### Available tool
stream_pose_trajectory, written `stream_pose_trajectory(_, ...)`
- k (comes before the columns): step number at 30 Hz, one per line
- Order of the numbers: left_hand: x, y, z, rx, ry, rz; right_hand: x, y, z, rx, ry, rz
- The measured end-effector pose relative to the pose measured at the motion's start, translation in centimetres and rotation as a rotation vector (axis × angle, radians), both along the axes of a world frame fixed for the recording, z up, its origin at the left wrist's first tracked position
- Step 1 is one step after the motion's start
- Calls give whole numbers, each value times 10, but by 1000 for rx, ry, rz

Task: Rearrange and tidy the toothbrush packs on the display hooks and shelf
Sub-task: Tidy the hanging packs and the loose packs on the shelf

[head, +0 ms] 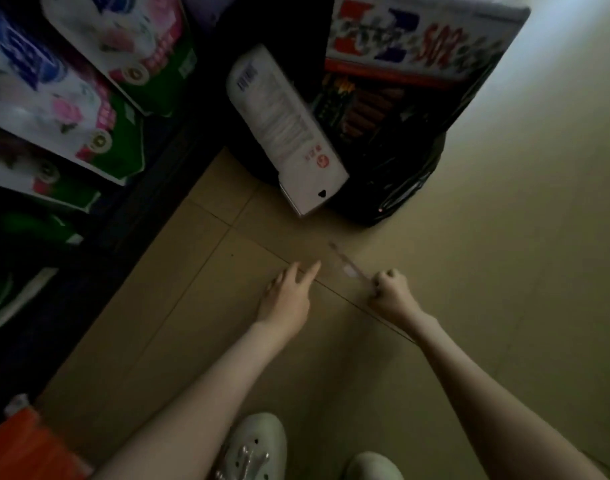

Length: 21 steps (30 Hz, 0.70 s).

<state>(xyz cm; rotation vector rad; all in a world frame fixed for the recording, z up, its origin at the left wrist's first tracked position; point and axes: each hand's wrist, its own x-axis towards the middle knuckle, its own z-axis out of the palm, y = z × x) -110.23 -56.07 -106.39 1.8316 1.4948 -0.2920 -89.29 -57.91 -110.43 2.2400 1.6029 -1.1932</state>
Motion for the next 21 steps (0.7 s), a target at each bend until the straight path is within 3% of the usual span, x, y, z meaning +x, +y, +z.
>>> stream_pose_trajectory(3,6,-4,78,-64,-118,66,-27,-17,94,-80,392,-307)
stream_pose_trajectory(5,5,-7,146,-161,-292,279,-43,-22,179,-120,711,-576)
stream_pose_trajectory(8,-5,-23,252,-235,-536,561,-64,-24,303,-103,943,-720)
stream_pose_trajectory(13,-37,-52,439,-421,-822,799,-107,-25,491,-92,1050,-694)
stream_pose_trajectory(16,-64,-63,547,-279,-859,860,-138,-27,600,-90,1131,-614)
stream_pose_trajectory(21,-111,-91,711,26,-927,933,-187,-29,760,-6,1182,-295)
